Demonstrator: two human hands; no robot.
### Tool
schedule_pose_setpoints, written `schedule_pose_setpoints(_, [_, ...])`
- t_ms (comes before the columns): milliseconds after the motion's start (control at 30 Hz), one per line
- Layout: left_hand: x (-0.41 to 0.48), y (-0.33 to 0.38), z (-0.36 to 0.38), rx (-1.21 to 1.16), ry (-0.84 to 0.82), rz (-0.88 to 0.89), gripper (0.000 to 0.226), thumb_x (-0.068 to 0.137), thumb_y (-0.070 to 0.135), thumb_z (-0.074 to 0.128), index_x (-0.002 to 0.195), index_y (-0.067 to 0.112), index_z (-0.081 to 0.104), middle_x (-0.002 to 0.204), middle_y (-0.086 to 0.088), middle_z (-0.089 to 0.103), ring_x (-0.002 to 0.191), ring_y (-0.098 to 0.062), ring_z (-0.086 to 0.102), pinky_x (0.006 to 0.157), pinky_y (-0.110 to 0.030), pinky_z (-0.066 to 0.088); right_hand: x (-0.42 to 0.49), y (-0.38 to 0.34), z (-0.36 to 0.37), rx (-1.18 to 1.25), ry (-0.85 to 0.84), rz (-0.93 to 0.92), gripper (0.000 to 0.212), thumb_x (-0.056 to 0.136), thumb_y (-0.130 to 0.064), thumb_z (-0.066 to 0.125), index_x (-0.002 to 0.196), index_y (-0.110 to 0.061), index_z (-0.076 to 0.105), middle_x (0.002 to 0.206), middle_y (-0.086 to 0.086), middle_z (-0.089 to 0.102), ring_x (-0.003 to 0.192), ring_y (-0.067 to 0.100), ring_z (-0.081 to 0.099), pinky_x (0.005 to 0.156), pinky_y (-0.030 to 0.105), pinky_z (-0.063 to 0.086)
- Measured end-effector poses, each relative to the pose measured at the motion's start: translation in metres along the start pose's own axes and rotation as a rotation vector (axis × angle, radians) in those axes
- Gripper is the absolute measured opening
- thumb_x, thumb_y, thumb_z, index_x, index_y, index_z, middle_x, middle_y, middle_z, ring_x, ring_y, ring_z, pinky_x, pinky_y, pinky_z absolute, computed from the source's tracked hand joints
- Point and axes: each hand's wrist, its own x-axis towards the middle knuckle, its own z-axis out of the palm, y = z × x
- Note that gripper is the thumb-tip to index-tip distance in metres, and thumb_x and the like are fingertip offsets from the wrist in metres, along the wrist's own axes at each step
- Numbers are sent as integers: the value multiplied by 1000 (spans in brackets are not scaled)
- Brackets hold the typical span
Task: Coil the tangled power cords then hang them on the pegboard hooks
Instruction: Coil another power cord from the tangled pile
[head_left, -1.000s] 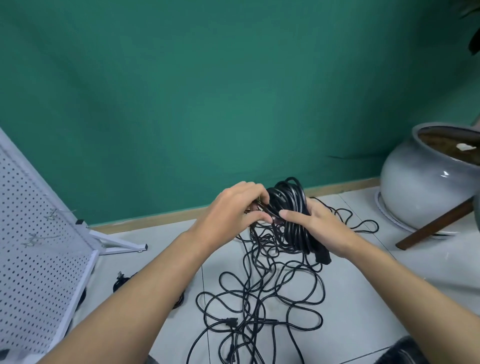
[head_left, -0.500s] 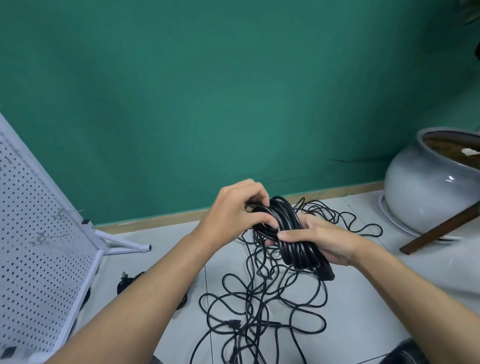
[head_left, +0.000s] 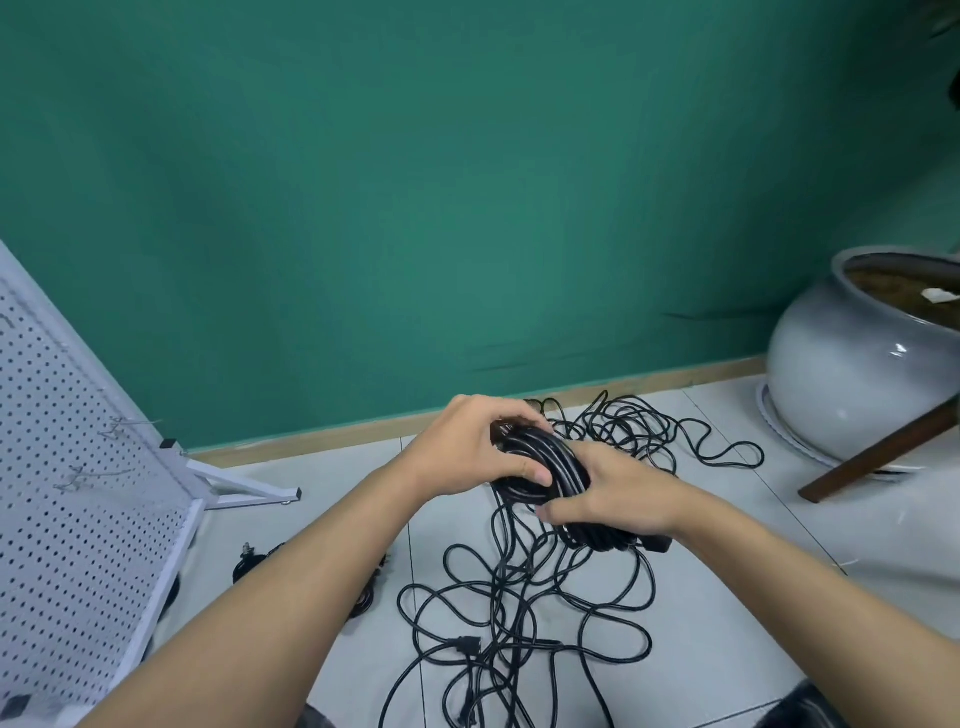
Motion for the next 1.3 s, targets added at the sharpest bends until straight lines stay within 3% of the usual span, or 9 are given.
schedule_pose_setpoints(167, [2,-8,-4,38,-57,-104,42,65,52,94,97,37,71,98,9,73,85,-19,68,80,-36,58,4,3,4,-176,66,34,47,73,-16,85,110,-20,54,85,-1,70,62,7,62,56,30,52])
schedule_pose_setpoints(400, [3,-6,-11,119,-11,-133,38,69,57,89,89,33,67,90,6,71,67,-1,57,64,-22,45,6,9,-4,-504,104,-71,36,80,-36,71,107,-31,49,92,-4,66,80,15,64,76,44,56])
schedule_pose_setpoints(533, [0,-10,-2,46,32,-158,41,69,63,86,91,34,67,90,10,71,80,-6,63,76,-28,52,6,12,-10,-506,69,-114,32,87,-30,71,112,-31,50,94,-6,67,82,12,64,77,36,55])
schedule_pose_setpoints(700, [-14,-13,-6,-225,-95,-279,29,95,49,69,108,24,68,82,10,74,79,-6,71,80,-18,51,4,19,-22,-453,78,-91,39,88,-25,71,123,-31,55,106,-10,71,97,9,67,91,35,55])
schedule_pose_setpoints(767, [-15,-18,-11,-219,-46,-268,22,99,40,66,100,19,70,82,-2,77,83,-17,75,91,-32,55,2,22,-27,-422,87,-63,40,88,-25,71,124,-31,55,107,-10,73,99,10,69,93,37,55])
schedule_pose_setpoints(833, [-12,-19,-12,-147,78,-207,21,97,35,70,84,18,71,72,-6,73,71,-20,70,81,-34,54,2,23,-26,-474,75,-38,40,89,-27,71,125,-29,55,110,-10,72,101,14,68,95,40,55])
schedule_pose_setpoints(967, [-1,-4,-8,-57,274,-56,20,89,34,79,76,21,71,70,2,67,62,-5,49,63,-19,40,4,17,-16,-575,17,-98,29,85,-25,69,111,-31,56,94,-10,68,85,11,64,84,40,55])
schedule_pose_setpoints(1133, [5,-6,-2,-183,187,-171,21,88,31,80,71,21,73,54,19,56,54,0,45,57,-13,35,-4,4,-7,-646,7,-250,21,87,-25,66,102,-30,53,78,-10,58,71,11,55,68,33,48])
schedule_pose_setpoints(1300, [4,-26,17,-382,8,-336,19,100,10,65,85,4,76,84,-14,75,75,-15,66,79,-36,61,-4,1,-10,-394,157,-322,25,89,-19,70,111,-24,59,80,-4,64,70,9,57,65,28,47])
